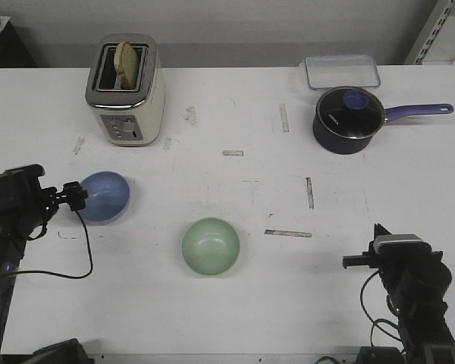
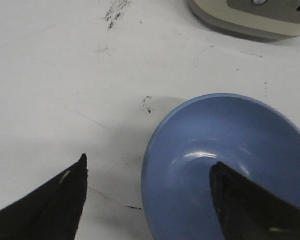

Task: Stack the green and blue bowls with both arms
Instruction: 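Grasp the blue bowl rim and lift it over the green bowl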

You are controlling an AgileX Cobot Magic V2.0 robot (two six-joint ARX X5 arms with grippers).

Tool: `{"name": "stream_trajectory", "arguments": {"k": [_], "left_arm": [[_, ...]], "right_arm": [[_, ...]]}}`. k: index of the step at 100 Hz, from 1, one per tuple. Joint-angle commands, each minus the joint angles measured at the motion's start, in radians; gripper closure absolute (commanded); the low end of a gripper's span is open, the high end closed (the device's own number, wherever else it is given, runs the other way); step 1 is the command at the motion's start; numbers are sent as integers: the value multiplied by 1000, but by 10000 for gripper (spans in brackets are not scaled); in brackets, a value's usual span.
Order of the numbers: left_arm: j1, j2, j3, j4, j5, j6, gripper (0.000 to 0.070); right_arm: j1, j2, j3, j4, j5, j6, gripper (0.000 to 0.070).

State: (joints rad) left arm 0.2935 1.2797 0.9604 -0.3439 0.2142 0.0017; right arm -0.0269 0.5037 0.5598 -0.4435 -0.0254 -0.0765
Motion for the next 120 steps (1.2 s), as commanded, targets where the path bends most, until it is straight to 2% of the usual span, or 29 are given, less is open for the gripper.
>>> {"name": "stream_trajectory", "arguments": {"k": [1,14,32,39,50,55,69,84,96,120], "left_arm": [[3,50,13,16,6,2,199],[3,128,13,33,6,-44,201],[3,206,13,31,6,-45,239],[3,216,13,29,6,-49,367],[3,217,13,32,6,-49,627],[3,217,13,34,6,-49,700],[2,217,15,40,9,-82,700],[-5,210,70,8,76,-98,700],[-31,175,145,-41,82,-103,700],[-177,63,273,-195,83,-104,700]], "right_arm": [[2,2,0,10,0,9,700],[2,2,0,10,0,9,700],[2,2,0,21,-1,9,700],[2,2,0,27,0,9,700],[2,2,0,27,-1,9,700],[2,2,0,27,-1,9,700],[1,2,0,27,0,9,700],[2,2,0,27,-1,10,700],[2,2,0,27,-1,9,700],[1,2,0,34,-1,28,700]]}}
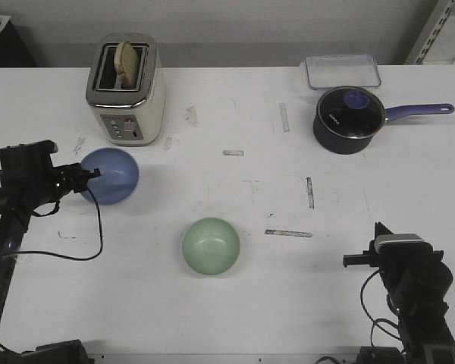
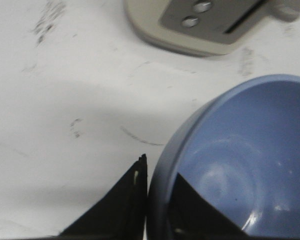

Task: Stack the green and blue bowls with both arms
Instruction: 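Grasp the blue bowl rim and lift it over the green bowl, then lower the blue bowl into the green bowl and release it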

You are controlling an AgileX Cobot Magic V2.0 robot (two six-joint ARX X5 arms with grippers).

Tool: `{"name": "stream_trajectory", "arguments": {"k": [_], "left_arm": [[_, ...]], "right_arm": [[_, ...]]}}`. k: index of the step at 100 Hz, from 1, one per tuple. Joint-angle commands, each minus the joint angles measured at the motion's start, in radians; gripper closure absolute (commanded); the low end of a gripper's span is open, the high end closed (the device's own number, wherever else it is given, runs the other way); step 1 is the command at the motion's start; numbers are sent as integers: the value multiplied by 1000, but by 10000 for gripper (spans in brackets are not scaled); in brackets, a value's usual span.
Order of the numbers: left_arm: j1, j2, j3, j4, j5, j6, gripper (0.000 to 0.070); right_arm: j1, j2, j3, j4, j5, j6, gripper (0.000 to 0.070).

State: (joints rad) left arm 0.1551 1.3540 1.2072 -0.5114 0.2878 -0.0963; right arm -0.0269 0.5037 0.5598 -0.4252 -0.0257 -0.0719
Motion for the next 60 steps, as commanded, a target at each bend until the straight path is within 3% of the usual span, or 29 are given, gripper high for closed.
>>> {"name": "stream_trajectory", "arguments": {"k": [1,40,60], "left_arm": [[-47,-17,28,-31,9,-6,700],[-484,-68,29,-139,0,-1,700],[-628,-16,29,-132,-3,2,700]], "right_arm": [[1,2,0,15,0,24,700],[1,2,0,22,0,24,700],[1,2,0,22,0,24,700]]}}
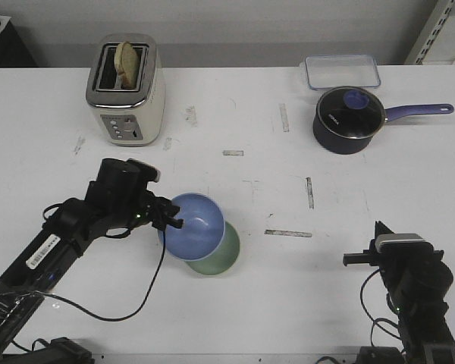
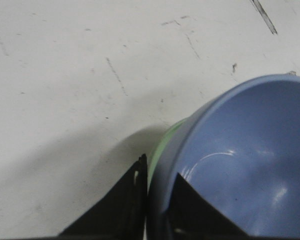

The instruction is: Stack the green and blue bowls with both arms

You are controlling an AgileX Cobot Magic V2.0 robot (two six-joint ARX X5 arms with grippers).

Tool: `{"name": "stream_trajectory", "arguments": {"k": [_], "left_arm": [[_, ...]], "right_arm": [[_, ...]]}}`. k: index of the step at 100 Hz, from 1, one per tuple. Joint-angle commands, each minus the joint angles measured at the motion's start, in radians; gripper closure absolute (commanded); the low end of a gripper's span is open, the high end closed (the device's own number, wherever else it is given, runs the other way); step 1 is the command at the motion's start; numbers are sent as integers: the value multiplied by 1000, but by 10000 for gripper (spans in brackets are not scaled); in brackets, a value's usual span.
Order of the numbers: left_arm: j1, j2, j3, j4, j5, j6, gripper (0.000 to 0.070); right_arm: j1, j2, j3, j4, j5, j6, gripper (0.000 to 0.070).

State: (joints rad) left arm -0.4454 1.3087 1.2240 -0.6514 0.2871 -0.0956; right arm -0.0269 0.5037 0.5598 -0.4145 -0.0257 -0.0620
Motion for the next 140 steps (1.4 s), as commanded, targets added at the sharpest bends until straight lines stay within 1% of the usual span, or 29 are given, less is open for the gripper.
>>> {"name": "stream_trajectory", "arguments": {"k": [1,30,55,64,66,70,81,85,90,97,111,121,125,128,133,136,140], "left_arm": [[-33,33,12,8,-2,2,700],[-114,162,12,23,-2,5,700],[-124,204,12,49,-2,5,700],[-124,204,12,54,-2,5,686],[-124,204,12,53,-2,5,667],[-124,204,12,52,-2,5,593],[-124,203,12,52,-2,5,323],[-124,203,12,51,-2,4,239],[-124,200,13,50,-2,3,167],[-124,191,15,49,-2,4,126],[-121,149,30,56,-7,14,128],[-113,103,45,87,-14,77,134],[-109,82,47,98,-30,95,154],[-106,65,47,105,-57,101,198],[-100,34,47,105,-116,112,292],[-95,18,47,103,-156,120,359],[-86,-5,47,99,-205,137,469]], "right_arm": [[1,2,0,11,0,14,700],[1,2,0,11,0,14,700],[1,2,0,11,0,13,700],[1,2,0,11,0,14,700],[1,2,0,11,0,14,700],[2,2,0,11,0,14,700],[1,2,0,11,0,13,700],[1,2,0,11,0,13,700],[1,2,0,11,0,13,700],[2,2,0,11,0,13,700],[1,2,0,11,0,13,700],[2,2,0,11,0,14,700],[1,2,0,11,0,14,700],[2,2,0,11,0,13,700],[1,2,0,11,0,13,700],[1,2,0,11,0,13,700],[2,2,0,11,0,13,700]]}}
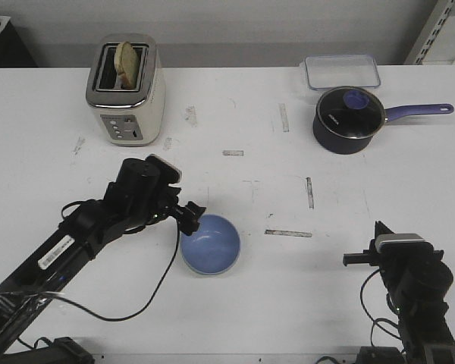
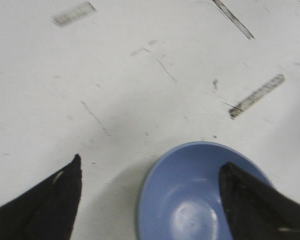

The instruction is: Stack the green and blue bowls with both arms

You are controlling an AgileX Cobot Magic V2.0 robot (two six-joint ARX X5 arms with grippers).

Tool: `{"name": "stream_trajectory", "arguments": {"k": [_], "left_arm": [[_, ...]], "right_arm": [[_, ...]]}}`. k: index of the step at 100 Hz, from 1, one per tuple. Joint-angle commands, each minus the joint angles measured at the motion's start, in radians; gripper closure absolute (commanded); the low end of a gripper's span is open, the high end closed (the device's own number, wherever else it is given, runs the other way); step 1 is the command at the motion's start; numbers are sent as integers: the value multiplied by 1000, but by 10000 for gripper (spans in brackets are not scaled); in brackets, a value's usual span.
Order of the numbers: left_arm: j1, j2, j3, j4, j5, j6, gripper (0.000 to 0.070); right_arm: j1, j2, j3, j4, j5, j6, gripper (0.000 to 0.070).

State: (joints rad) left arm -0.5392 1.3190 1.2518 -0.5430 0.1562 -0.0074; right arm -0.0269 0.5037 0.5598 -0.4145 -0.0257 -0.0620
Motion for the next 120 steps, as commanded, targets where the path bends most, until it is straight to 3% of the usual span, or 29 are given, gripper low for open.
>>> {"name": "stream_trajectory", "arguments": {"k": [1,9,32,50,78,93,120], "left_arm": [[11,-20,19,-11,-84,55,497],[46,-63,18,-20,-132,107,700],[227,-196,-39,-12,-177,130,698],[406,-371,-237,79,-170,120,698],[627,-711,-593,285,9,66,698],[668,-824,-711,310,16,6,699],[670,-846,-751,332,11,-5,697]], "right_arm": [[2,2,0,11,0,13,700],[1,2,0,11,0,13,700],[1,2,0,10,0,13,700],[1,1,0,10,0,13,700],[1,1,0,11,0,13,700],[1,1,0,12,0,13,700],[1,1,1,18,0,13,700]]}}
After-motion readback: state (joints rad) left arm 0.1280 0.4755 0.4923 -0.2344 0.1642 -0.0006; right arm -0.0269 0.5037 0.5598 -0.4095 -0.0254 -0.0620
